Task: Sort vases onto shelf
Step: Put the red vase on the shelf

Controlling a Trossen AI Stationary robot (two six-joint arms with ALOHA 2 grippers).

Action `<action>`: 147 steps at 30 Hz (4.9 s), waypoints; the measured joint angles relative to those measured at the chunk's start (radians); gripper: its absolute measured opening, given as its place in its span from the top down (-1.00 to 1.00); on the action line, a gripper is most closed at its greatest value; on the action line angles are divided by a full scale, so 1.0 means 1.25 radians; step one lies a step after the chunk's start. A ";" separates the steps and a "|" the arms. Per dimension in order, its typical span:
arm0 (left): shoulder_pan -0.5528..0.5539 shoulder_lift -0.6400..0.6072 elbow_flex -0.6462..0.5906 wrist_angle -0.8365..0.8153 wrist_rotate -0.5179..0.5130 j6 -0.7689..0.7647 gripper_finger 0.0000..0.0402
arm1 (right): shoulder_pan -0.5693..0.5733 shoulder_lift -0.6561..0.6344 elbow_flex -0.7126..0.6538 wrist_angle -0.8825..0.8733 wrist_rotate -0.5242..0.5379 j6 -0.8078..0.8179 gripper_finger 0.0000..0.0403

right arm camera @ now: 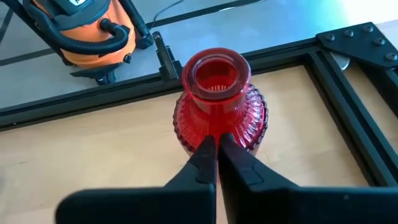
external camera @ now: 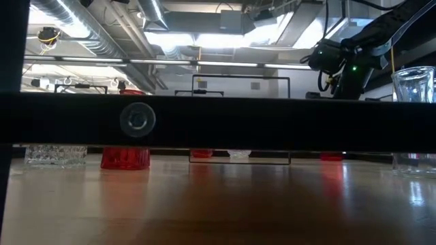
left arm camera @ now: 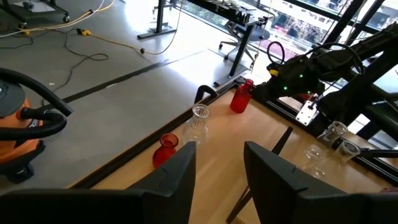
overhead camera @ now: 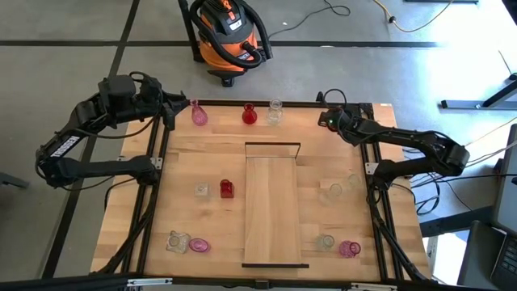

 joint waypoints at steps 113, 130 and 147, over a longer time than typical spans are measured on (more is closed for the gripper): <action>-0.032 0.078 0.000 -0.020 0.021 0.014 0.36 | 0.154 0.048 0.047 -0.044 0.050 -0.004 0.52; -0.035 0.078 0.000 -0.017 0.021 0.037 0.36 | 0.318 -0.101 0.167 -0.267 0.101 -0.031 0.55; -0.035 0.078 0.000 0.003 0.021 0.042 0.36 | 0.678 -0.135 0.267 -0.213 0.059 -0.029 0.54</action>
